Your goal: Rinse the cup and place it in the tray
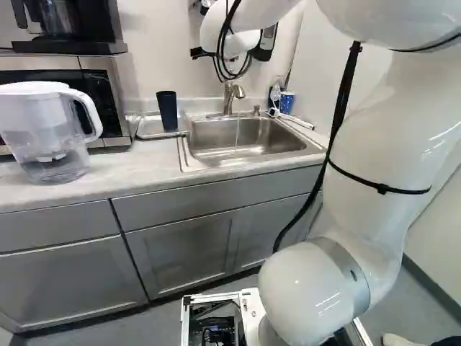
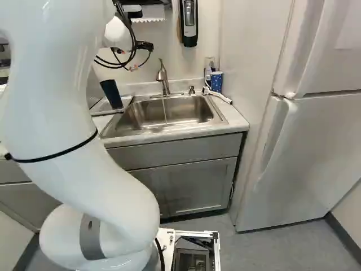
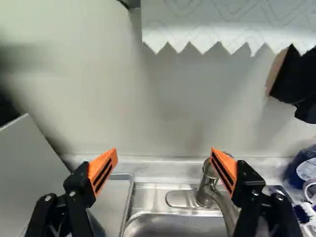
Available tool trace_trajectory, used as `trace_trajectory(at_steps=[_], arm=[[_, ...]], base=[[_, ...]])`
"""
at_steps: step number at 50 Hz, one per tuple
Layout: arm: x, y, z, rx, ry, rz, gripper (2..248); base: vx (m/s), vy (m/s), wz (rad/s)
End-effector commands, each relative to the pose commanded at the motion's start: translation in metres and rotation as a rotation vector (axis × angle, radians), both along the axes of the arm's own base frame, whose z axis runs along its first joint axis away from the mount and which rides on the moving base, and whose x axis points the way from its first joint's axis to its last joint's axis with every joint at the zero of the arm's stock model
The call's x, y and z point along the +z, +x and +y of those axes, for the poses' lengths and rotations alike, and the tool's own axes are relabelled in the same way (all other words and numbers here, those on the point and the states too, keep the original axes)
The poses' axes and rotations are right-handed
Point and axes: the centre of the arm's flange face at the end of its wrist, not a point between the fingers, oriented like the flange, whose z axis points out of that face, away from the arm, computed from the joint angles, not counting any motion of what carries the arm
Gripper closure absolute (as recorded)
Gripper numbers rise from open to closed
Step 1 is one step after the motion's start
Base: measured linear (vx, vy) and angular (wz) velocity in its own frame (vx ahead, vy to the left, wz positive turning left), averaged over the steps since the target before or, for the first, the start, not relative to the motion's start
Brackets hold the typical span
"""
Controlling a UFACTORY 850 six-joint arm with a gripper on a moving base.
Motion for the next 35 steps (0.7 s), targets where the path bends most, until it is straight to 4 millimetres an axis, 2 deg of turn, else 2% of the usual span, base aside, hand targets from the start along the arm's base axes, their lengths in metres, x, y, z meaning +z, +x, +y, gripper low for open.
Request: trace_trajectory(at_steps=[18,35], arm=[[0.000,0.030,-0.018,-0.038,-0.001,0.003,3],[-0.004,0.064,-0.016,-0.046,0.000,-0.002,3]], base=[[0.000,0.000,0.000],[0.000,0.000,0.000]])
